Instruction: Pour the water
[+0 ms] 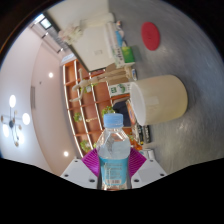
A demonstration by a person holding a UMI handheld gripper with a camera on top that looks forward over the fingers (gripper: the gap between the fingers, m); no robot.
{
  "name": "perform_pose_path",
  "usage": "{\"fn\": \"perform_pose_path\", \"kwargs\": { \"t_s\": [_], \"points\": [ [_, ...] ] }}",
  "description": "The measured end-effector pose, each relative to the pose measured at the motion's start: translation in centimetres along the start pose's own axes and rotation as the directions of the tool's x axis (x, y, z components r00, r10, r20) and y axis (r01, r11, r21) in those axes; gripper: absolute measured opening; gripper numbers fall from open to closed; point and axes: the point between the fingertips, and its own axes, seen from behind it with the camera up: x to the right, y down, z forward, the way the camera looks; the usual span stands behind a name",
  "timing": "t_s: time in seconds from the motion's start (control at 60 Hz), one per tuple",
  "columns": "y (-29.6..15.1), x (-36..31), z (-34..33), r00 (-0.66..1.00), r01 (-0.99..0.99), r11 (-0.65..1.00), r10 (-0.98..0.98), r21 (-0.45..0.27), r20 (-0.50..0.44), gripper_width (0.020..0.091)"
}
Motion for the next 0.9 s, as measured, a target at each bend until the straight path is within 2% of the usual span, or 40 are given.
{"fn": "perform_pose_path", "kwargs": {
  "t_s": [0.083,0.167,0.267,0.35,0.433,0.517,0.583,0.7,0.717,0.817,0.9],
  "points": [
    [0.4,-1.1,0.3,0.968,0.249,0.968,-0.249,-0.027,-0.011,0.0331],
    [-0.2,-3.7,0.8,0.849,0.527,0.849,-0.528,-0.028,-0.013,0.0333],
    [-1.6,-6.5,0.8,0.591,0.806,0.592,-0.806,-0.012,-0.044,0.0332],
    [-4.2,-8.4,0.9,0.295,0.954,0.299,-0.947,-0.010,-0.129,0.0336],
    [-8.7,-9.1,1.0,0.035,0.999,0.042,-0.973,-0.025,-0.230,0.0337],
    [-11.5,-10.8,0.2,-0.095,0.995,-0.087,-0.948,-0.039,-0.302,0.0336],
    [-15.1,-10.1,0.2,-0.138,0.990,-0.132,-0.930,-0.042,-0.342,0.0344],
    [-19.2,-9.3,-1.5,-0.180,0.983,-0.155,-0.891,-0.094,-0.416,0.0354],
    [-21.1,-8.2,-0.9,-0.185,0.983,-0.157,-0.887,-0.099,-0.423,0.0354],
    [-24.1,-5.9,-2.2,-0.243,0.968,-0.178,-0.845,-0.178,-0.476,0.0356],
    [-26.5,-3.9,-2.2,-0.277,0.958,-0.197,-0.823,-0.208,-0.496,0.0354]
  ]
}}
